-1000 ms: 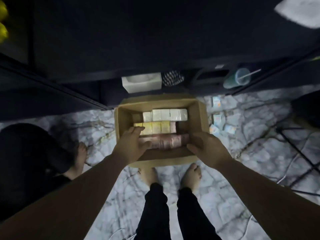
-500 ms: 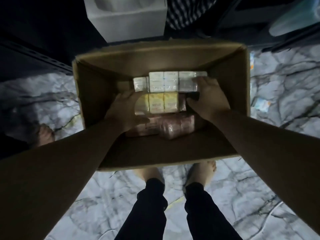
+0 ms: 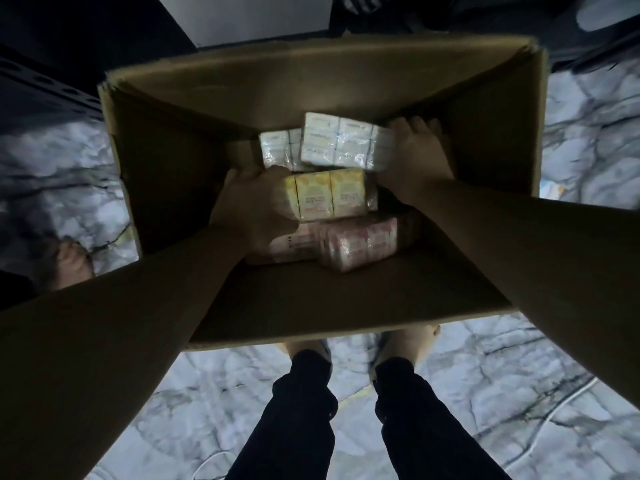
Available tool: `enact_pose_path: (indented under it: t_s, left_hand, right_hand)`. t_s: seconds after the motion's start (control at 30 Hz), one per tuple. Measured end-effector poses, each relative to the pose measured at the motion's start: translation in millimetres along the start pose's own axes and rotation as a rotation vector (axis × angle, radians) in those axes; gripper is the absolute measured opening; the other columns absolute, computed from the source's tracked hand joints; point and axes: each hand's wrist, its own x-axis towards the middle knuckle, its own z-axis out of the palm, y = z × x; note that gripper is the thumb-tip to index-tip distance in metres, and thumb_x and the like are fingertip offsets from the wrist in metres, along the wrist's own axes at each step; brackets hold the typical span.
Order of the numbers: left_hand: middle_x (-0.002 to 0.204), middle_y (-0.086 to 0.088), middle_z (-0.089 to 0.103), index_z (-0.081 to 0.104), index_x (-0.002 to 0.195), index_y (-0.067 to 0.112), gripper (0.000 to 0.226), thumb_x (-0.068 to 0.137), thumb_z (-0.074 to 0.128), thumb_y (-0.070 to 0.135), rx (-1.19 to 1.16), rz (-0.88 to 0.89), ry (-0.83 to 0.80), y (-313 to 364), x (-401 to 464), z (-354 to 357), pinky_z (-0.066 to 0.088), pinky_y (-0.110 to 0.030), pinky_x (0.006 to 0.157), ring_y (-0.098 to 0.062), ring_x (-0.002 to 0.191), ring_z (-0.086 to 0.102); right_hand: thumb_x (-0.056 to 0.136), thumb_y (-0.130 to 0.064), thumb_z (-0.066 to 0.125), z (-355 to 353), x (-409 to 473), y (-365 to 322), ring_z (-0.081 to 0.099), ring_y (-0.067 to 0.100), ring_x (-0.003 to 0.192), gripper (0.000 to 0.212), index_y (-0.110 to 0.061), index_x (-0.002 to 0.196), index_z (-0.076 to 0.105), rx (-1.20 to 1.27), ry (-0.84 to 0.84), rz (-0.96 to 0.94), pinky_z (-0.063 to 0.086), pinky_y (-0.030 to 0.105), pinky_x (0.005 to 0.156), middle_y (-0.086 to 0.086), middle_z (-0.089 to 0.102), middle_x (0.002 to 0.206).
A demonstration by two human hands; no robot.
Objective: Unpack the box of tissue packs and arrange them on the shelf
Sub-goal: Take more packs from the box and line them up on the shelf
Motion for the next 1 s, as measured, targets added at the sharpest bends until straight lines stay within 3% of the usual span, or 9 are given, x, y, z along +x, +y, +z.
enact_pose_path:
  t_s: [0.07,0.17,0.33,0.5,0.63,0.7,0.77,0.87,1.0]
  left_hand:
    - [0.137,-0.010,0.060,0.053,0.140,0.034,0.084,0.065,0.079,0.063,-0.035,-0.047,-0.015,6,-8,-3,0.033,-0.041,0.108,-0.036,0.127,0.051]
    - [0.141,-0.009,0.053,0.049,0.143,0.036,0.086,0.069,0.088,0.052,-0.120,-0.150,-0.036,10,-21,-2,0.037,-0.040,0.108,-0.034,0.131,0.045]
    - [0.138,-0.010,0.050,0.047,0.145,0.039,0.092,0.065,0.092,0.049,-0.180,-0.221,0.017,6,-27,5,0.045,-0.040,0.103,-0.034,0.129,0.049]
    - [0.140,-0.012,0.050,0.051,0.144,0.029,0.088,0.067,0.093,0.040,-0.211,-0.234,0.093,6,-31,5,0.045,-0.040,0.102,-0.033,0.126,0.052]
    - [0.136,-0.013,0.052,0.052,0.141,0.027,0.086,0.067,0.092,0.039,-0.195,-0.223,0.118,6,-36,-1,0.046,-0.039,0.098,-0.032,0.124,0.053]
    - [0.135,-0.013,0.056,0.053,0.141,0.027,0.085,0.067,0.093,0.039,-0.202,-0.205,0.120,4,-38,-5,0.045,-0.038,0.099,-0.031,0.126,0.052]
    - [0.134,-0.014,0.056,0.054,0.141,0.026,0.083,0.068,0.093,0.039,-0.225,-0.203,0.123,4,-40,-9,0.045,-0.036,0.097,-0.032,0.124,0.054]
    - [0.134,-0.013,0.056,0.055,0.141,0.027,0.082,0.070,0.092,0.042,-0.238,-0.187,0.124,8,-43,-15,0.044,-0.032,0.092,-0.031,0.121,0.056]
    - [0.135,-0.013,0.056,0.054,0.143,0.029,0.087,0.068,0.092,0.049,-0.259,-0.170,0.105,11,-54,-27,0.046,-0.035,0.095,-0.032,0.123,0.056]
  right_hand:
    - [0.073,-0.058,0.061,2,-12,0,0.047,0.041,0.121,0.070,-0.014,0.127,0.052,0.060,0.022,0.004,0.042,0.051,0.104,0.017,0.052,0.131]
    - [0.079,-0.030,0.080,6,-38,1,0.044,0.040,0.121,0.060,-0.006,0.126,0.053,0.099,0.096,-0.040,0.042,0.046,0.100,0.021,0.045,0.135]
    - [0.082,-0.040,0.076,20,-61,-1,0.038,0.044,0.127,0.055,-0.007,0.125,0.063,-0.072,0.051,-0.094,0.041,0.050,0.101,0.019,0.047,0.136]
    - [0.073,-0.043,0.083,23,-71,1,0.046,0.044,0.121,0.056,-0.016,0.120,0.069,0.095,0.011,-0.165,0.048,0.049,0.098,0.018,0.052,0.128]
    - [0.060,-0.046,0.081,25,-69,-5,0.051,0.031,0.124,0.078,-0.029,0.134,0.062,0.227,-0.364,-0.227,0.049,0.041,0.102,0.005,0.055,0.131]
    - [0.050,-0.061,0.081,31,-68,-4,0.052,0.024,0.126,0.092,-0.039,0.137,0.060,0.234,-0.456,-0.246,0.048,0.040,0.104,-0.003,0.056,0.138]
    - [0.054,-0.068,0.080,37,-65,0,0.053,0.021,0.132,0.100,-0.045,0.146,0.049,0.190,-0.527,-0.290,0.044,0.040,0.109,-0.007,0.055,0.148]
    - [0.064,-0.074,0.080,38,-59,1,0.046,0.025,0.140,0.099,-0.054,0.150,0.036,0.013,-0.538,-0.311,0.032,0.053,0.111,-0.008,0.048,0.155]
    - [0.067,-0.076,0.074,24,-61,-5,0.053,0.026,0.131,0.076,-0.052,0.136,0.055,-0.007,-0.499,-0.341,0.032,0.057,0.104,-0.009,0.057,0.141]
